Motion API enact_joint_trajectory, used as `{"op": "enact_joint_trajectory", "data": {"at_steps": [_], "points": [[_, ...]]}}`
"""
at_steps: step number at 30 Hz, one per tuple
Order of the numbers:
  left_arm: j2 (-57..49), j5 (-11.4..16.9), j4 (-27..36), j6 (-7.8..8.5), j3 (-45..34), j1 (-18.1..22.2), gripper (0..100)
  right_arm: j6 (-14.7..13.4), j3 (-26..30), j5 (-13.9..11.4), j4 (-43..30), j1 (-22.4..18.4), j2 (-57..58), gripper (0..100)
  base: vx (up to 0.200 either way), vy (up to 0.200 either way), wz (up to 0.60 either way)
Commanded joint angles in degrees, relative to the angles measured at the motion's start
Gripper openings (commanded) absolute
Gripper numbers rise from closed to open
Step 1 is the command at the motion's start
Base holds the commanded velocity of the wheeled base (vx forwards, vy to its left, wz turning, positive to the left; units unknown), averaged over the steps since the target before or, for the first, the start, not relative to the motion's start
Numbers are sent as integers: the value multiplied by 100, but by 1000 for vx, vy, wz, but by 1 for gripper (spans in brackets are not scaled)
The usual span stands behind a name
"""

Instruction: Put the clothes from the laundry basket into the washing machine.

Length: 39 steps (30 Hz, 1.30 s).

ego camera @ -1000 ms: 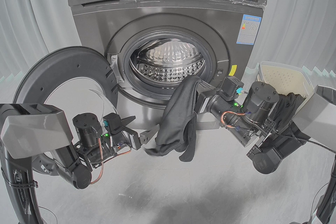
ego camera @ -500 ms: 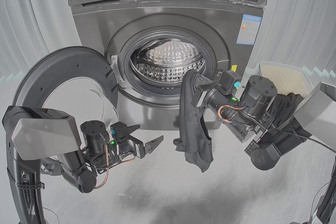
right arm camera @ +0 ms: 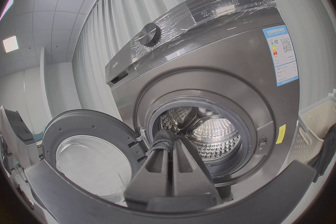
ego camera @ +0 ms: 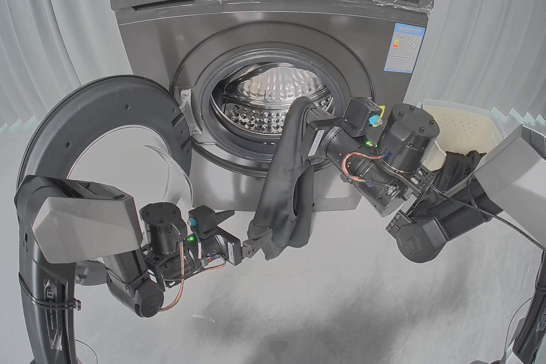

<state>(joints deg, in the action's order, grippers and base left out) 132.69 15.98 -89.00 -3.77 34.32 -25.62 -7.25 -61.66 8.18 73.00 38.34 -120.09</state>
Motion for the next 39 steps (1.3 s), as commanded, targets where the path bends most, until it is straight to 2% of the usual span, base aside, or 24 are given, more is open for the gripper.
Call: {"op": "enact_joint_trajectory", "data": {"at_steps": [1, 5, 14, 17, 24, 32, 37, 39], "points": [[90, 1, -3, -1, 31, -13, 100, -4, -109, 26, -14, -2, -129, 0, 0, 0, 0], [266, 10, -3, -1, 172, -13, 100, -31, -303, 228, -145, 7, -138, 0, 0, 0, 0], [696, 10, -3, -1, 620, -109, 100, -48, -452, 237, -383, 130, -146, 0, 0, 0, 0], [784, 37, -3, -10, 796, -171, 100, -74, -681, 245, -620, 200, -164, 0, 0, 0, 0], [1066, 37, -3, -10, 1086, -189, 100, -127, -1050, 254, -629, 218, -454, 0, 0, 0, 0], [1153, 37, -3, -1, 1253, -171, 100, -136, -1313, 369, -629, 262, -700, 0, 0, 0, 0], [1391, 1, -3, -1, 1552, -162, 100, -162, -1384, 386, -629, 288, -779, 0, 0, 0, 0], [1523, 1, -3, -1, 1736, -145, 100, -206, -1437, 465, -629, 341, -797, 0, 0, 0, 0]]}}
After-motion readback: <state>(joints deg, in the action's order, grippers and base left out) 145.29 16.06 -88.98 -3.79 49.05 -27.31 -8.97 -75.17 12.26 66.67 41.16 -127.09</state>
